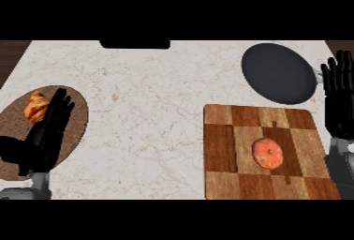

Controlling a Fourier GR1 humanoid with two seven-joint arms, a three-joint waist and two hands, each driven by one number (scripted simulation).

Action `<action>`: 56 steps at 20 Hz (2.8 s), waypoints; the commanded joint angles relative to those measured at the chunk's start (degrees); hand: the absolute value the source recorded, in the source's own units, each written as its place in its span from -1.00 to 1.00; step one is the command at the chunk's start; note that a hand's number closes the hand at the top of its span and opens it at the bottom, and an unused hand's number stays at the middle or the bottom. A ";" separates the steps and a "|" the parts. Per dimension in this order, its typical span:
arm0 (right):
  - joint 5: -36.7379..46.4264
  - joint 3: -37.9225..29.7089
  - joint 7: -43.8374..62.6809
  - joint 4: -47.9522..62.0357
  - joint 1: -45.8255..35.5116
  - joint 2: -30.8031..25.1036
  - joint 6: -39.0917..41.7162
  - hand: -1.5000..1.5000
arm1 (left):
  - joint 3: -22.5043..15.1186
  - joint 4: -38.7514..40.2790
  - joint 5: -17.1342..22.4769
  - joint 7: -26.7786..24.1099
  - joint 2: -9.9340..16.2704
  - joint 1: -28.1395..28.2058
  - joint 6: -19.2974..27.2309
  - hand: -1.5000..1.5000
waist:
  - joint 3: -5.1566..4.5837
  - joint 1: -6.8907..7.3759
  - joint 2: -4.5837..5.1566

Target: Pick the squash from the cutting board and place it in the pan

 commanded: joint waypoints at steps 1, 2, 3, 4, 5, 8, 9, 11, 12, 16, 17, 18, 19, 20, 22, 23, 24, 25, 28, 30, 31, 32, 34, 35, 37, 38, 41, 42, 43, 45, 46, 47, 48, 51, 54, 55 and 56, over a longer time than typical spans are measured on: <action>-0.56 1.28 3.53 -4.84 1.98 -1.47 3.69 1.00 | 2.41 1.89 0.70 -1.20 -0.17 -1.05 -1.10 0.00 | 1.43 -0.15 -0.18; -1.73 2.87 0.75 -0.30 3.82 -1.54 9.39 1.00 | -0.55 1.38 -2.60 -0.31 -1.85 -3.20 1.98 0.00 | 1.48 -0.25 -0.04; -2.76 3.62 -2.61 3.54 6.20 -2.42 15.12 1.00 | 1.71 1.48 -0.70 0.69 0.63 -4.34 0.03 0.00 | 1.56 -0.10 0.18; -3.99 5.59 0.98 0.90 6.58 -2.87 17.55 1.00 | 1.59 1.58 -2.19 1.60 1.38 -6.09 0.95 0.00 | 1.53 -0.53 0.02; -3.29 7.79 -2.19 3.18 8.39 -3.25 22.06 1.00 | 2.79 2.43 -2.02 -0.48 1.73 -6.78 0.67 0.00 | 1.57 -0.34 0.27; 9.69 7.19 -10.73 6.62 14.94 -4.92 11.44 1.00 | 1.14 2.67 -2.63 -0.13 0.03 -6.22 1.01 0.00 | 1.51 -0.95 0.06; 10.04 5.21 -14.67 2.20 18.73 -4.64 8.08 -1.00 | 0.64 2.13 -2.69 1.49 -0.15 -5.95 1.41 0.00 | 1.51 -2.38 -0.38; 11.01 1.98 -17.60 -0.35 22.35 -5.68 3.97 -1.00 | 3.43 4.51 -1.66 1.34 1.08 -8.28 1.09 0.00 | 1.42 -3.51 -0.44; 13.27 1.72 -18.15 -2.10 25.09 -6.12 1.09 -1.00 | 1.80 4.02 -2.52 0.13 0.10 -5.88 1.02 0.00 | 1.37 -3.34 -0.58; 12.40 -3.98 -17.56 -12.31 35.72 -13.75 3.47 -1.00 | 1.56 4.29 -2.80 0.04 -0.76 -6.31 0.82 0.00 | 1.34 -2.65 -0.54; 12.39 -4.80 -16.40 -15.00 37.94 -15.33 4.76 -1.00 | 2.01 3.15 -1.71 1.03 -0.08 -5.31 -0.53 0.00 | 1.35 -1.90 -0.49; 11.68 -5.29 -13.57 -19.93 40.06 -17.71 6.77 -1.00 | 2.85 4.81 -2.09 0.96 1.07 -7.74 -1.01 0.00 | 1.30 -2.38 -0.48; 11.94 -6.88 -11.35 -20.43 40.55 -20.77 8.23 -1.00 | 3.08 3.39 -1.56 2.27 1.20 -7.59 -0.87 0.00 | 1.30 -2.04 -0.49; 11.61 -7.74 -7.87 -23.21 40.86 -23.52 9.89 -1.00 | 1.24 4.15 -2.65 0.59 -1.26 -6.95 0.13 0.00 | 1.24 -2.15 -0.44; 14.17 -9.01 -2.50 -25.96 41.90 -28.80 11.18 -1.00 | 3.18 3.99 -1.11 1.63 0.96 -7.23 -1.56 0.00 | 1.15 -1.80 -0.45; 14.36 -9.74 -0.64 -28.05 43.60 -30.61 12.65 -1.00 | 1.86 3.69 -2.49 0.69 -0.61 -6.64 -0.20 0.00 | 1.16 -1.92 -0.47; 12.51 -11.88 3.91 -29.11 42.22 -33.24 14.46 -1.00 | 1.43 5.04 -3.21 1.30 -1.27 -8.81 0.58 0.00 | 1.16 -1.87 -0.26; 13.53 -11.08 8.44 -33.05 43.02 -32.86 13.44 -1.00 | 2.90 6.11 -2.95 2.17 0.46 -10.80 -0.18 0.00 | 1.18 -1.78 -0.22; 9.37 -16.07 18.26 -39.74 41.96 -35.32 15.89 -1.00 | 1.78 7.79 -3.60 -3.17 -1.70 -6.29 -1.42 0.00 | 1.23 -0.99 -0.22; 11.77 -16.04 19.70 -38.55 39.47 -34.71 17.56 -1.00 | 1.14 4.96 -4.11 1.94 -1.94 -9.13 -0.64 0.00 | 1.40 -0.19 -0.16; 11.28 -17.76 23.65 -42.43 38.36 -36.17 16.71 -1.00 | 2.23 9.39 -4.92 -1.33 -1.43 -10.14 -1.00 0.00 | 1.34 -0.50 -0.10; 13.99 -14.12 26.05 -43.28 36.23 -35.20 15.99 -1.00 | 1.65 5.83 -3.56 0.37 -1.52 -9.01 -2.59 0.00 | 1.39 0.20 -0.09; 12.95 -17.73 27.52 -43.24 35.16 -35.36 19.87 -1.00 | 2.92 9.98 -4.46 -0.90 -2.72 -11.69 -1.70 0.00 | 1.41 -0.27 -0.08; 12.96 -14.56 33.68 -47.54 32.54 -34.84 17.27 -1.00 | 4.04 10.28 -3.82 1.49 -1.01 -14.46 -2.62 0.00 | 1.39 -0.01 -0.02; 12.95 -10.25 30.87 -39.28 26.09 -33.88 20.31 -1.00 | 2.43 9.97 -5.50 2.68 -3.14 -14.35 -1.53 0.00 | 1.44 0.59 0.09; 14.36 -4.43 36.18 -43.85 24.26 -33.44 17.12 -1.00 | 3.46 10.60 -4.31 0.80 -2.22 -14.57 -3.04 0.00 | 1.40 1.23 0.25; 10.22 -4.30 41.22 -45.71 19.06 -32.46 19.90 -1.00 | 2.32 5.61 -5.81 4.57 -2.59 -12.24 -1.59 0.00 | 1.42 1.00 0.00; 10.33 -3.46 38.34 -45.30 20.81 -31.40 22.43 -1.00 | 3.79 9.57 -4.64 -0.23 -3.09 -12.02 -3.58 0.00 | 1.42 0.48 0.02; 12.87 -0.06 40.23 -45.28 18.45 -29.71 20.96 -1.00 | 2.81 8.46 -4.85 0.38 -3.64 -10.99 -4.08 0.00 | 1.42 0.75 0.03; 13.27 -1.00 42.41 -46.33 17.61 -27.70 23.00 -1.00 | 4.68 7.65 -4.33 -1.26 -2.81 -8.21 -5.59 0.00 | 1.43 0.39 -0.09; 19.31 4.30 41.39 -45.95 18.16 -25.85 21.59 -1.00 | 4.43 4.20 -5.18 3.74 -2.35 -10.15 -3.52 0.00 | 1.45 0.57 -0.09; 19.08 3.83 42.85 -45.25 17.28 -25.94 22.93 -1.00 | 1.69 1.51 -6.82 4.95 -5.13 -8.98 -1.44 0.00 | 1.46 0.54 -0.12; 17.01 1.67 46.34 -46.75 18.10 -27.12 24.80 -1.00 | 4.79 5.17 -4.70 0.36 -3.09 -6.91 -5.09 0.00 | 1.43 0.30 -0.12; 25.09 8.48 46.10 -43.03 16.93 -21.45 23.13 -1.00 | 4.58 6.39 -6.91 2.46 -3.78 -10.50 -3.41 0.00 | 1.46 0.40 -0.05; 26.52 5.89 48.75 -44.62 17.74 -19.44 25.01 -1.00 | 3.34 3.79 -8.83 4.56 -6.09 -10.54 -1.47 0.00 | 1.46 0.00 -0.14; 30.84 9.41 46.22 -39.53 16.42 -17.20 23.38 -1.00 | 3.05 3.16 -8.38 4.47 -6.05 -10.14 -2.46 0.00 | 1.47 0.29 -0.08; 29.52 6.68 49.67 -42.41 16.77 -17.65 23.93 -1.00 | 7.06 7.40 -6.26 -0.04 -3.70 -9.40 -5.48 0.00 | 1.44 0.07 -0.09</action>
